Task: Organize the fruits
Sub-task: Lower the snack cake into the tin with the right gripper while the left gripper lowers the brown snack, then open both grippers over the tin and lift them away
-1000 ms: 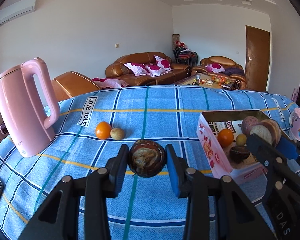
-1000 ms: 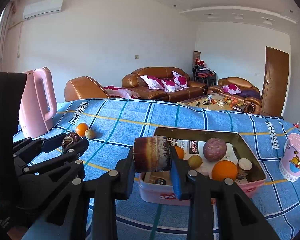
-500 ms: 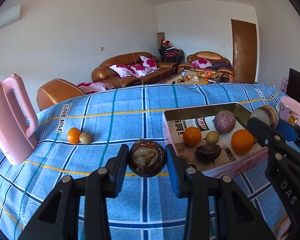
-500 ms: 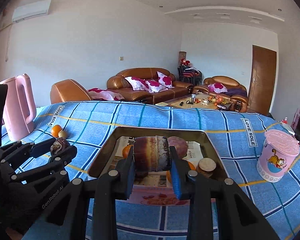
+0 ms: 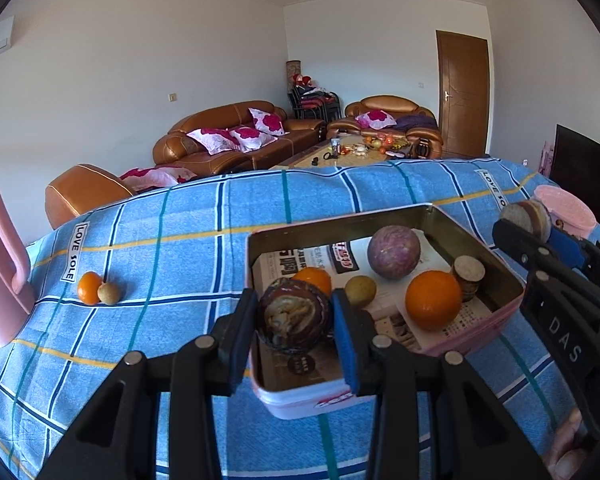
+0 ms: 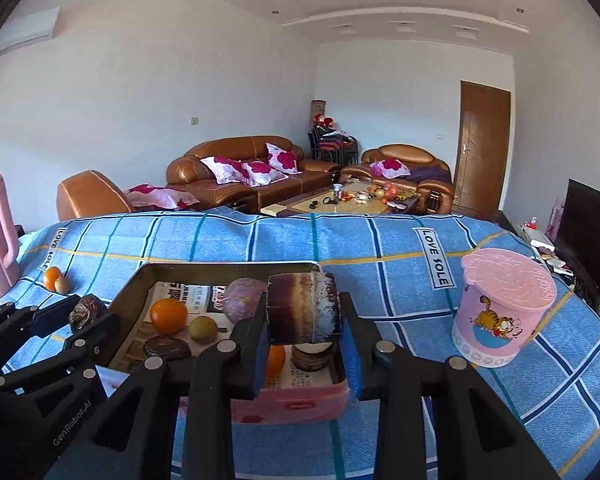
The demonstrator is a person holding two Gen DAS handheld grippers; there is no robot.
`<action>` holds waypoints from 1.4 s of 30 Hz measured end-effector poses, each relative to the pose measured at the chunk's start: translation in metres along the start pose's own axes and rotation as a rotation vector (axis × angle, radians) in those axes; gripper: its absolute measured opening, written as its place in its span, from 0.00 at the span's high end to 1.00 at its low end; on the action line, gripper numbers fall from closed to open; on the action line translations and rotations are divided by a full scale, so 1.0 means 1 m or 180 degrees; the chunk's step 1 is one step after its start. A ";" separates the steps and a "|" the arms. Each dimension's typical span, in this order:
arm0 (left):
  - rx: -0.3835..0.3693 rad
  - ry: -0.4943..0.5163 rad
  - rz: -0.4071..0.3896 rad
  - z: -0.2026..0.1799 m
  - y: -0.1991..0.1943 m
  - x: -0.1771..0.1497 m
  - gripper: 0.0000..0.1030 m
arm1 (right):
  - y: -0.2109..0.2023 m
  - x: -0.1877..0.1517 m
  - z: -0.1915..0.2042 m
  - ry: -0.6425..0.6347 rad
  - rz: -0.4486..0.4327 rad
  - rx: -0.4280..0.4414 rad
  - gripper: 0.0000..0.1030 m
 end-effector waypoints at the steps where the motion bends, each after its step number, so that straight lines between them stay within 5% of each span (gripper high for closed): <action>1: -0.0026 -0.0014 0.0027 -0.003 0.004 0.001 0.62 | 0.003 0.000 -0.002 0.0018 0.0033 -0.0002 0.68; 10: -0.0132 -0.0195 0.0269 -0.009 0.034 0.007 0.62 | 0.032 0.004 0.006 -0.0066 0.0227 0.0139 0.68; 20: -0.0167 -0.0288 0.0465 -0.004 0.046 0.001 0.63 | 0.069 -0.006 0.032 -0.0099 0.0672 0.0702 0.68; 32: -0.0201 -0.0413 0.0366 0.006 0.038 0.005 0.60 | 0.061 -0.004 0.031 0.0200 0.0512 0.1175 0.61; 36: -0.0219 -0.0450 0.0246 0.010 0.030 0.008 0.45 | 0.053 -0.002 0.026 0.0357 0.0384 0.1260 0.57; 38: -0.0326 -0.0392 0.0190 0.005 0.024 0.009 0.28 | 0.048 0.001 0.022 0.0452 0.0312 0.1274 0.55; 39: -0.0304 -0.0341 0.0136 0.002 0.020 0.010 0.10 | 0.044 0.003 0.019 0.0510 0.0257 0.1284 0.52; 40: -0.0212 -0.0289 0.0044 0.001 0.015 0.012 0.01 | 0.040 0.005 0.016 0.0568 0.0175 0.1275 0.43; 42: -0.0135 -0.0184 -0.0178 0.000 0.005 0.018 0.00 | 0.031 0.010 0.007 0.0636 -0.0011 0.1172 0.29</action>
Point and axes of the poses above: each gripper's, at about its wrist camera, not at the fingertips, and y roughly the way its jaws point, z to its left, x to its top, the point moved 8 cm from there along y, roughly the way its jaws point, and after that the axes turned 9 degrees about -y, right-handed, at the moved point
